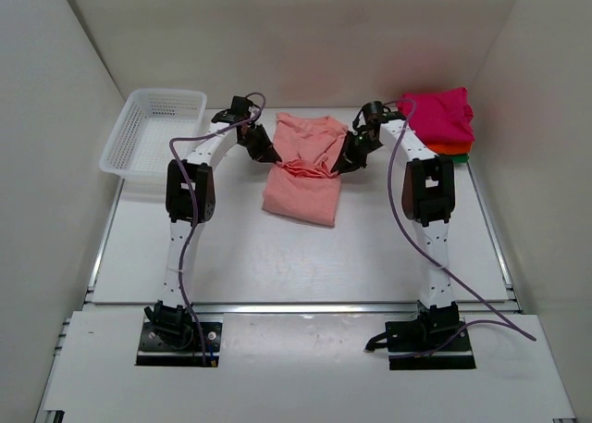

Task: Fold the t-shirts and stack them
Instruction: Fold the folded rectangular tshirt in 1/3 of the way

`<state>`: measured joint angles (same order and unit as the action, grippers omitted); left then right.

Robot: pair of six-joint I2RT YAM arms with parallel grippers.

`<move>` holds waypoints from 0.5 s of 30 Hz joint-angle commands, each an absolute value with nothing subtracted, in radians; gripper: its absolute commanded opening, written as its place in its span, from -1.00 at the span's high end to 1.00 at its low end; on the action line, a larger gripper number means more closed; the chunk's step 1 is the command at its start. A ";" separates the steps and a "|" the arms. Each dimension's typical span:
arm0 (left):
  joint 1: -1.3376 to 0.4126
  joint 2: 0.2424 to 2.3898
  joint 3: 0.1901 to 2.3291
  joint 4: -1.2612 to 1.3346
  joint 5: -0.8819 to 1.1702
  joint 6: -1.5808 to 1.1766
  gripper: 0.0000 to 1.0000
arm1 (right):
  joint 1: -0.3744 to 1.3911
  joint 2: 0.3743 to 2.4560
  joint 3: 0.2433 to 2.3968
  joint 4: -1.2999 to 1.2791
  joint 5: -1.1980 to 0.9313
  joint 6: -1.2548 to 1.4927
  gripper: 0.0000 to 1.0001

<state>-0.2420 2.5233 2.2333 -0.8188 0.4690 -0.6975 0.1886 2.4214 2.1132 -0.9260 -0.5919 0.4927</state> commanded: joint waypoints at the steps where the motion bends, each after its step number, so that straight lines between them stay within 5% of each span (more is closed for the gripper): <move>1: -0.226 2.543 2.361 -0.788 0.515 -0.744 0.59 | 0.160 2.407 2.131 -0.816 -0.610 0.508 0.71; 9: -0.198 2.577 2.468 -0.716 0.580 -0.836 -0.01 | 0.112 2.405 2.158 -0.603 -0.621 0.603 -0.09; 15: -0.161 2.436 2.302 -0.621 0.546 -0.767 -0.07 | 0.097 2.367 2.183 -0.650 -0.532 0.555 -0.43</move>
<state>-0.1879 2.5912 2.3734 -0.6971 0.5434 -0.8047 0.1024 2.4210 2.1696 -0.6716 -0.5827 0.5751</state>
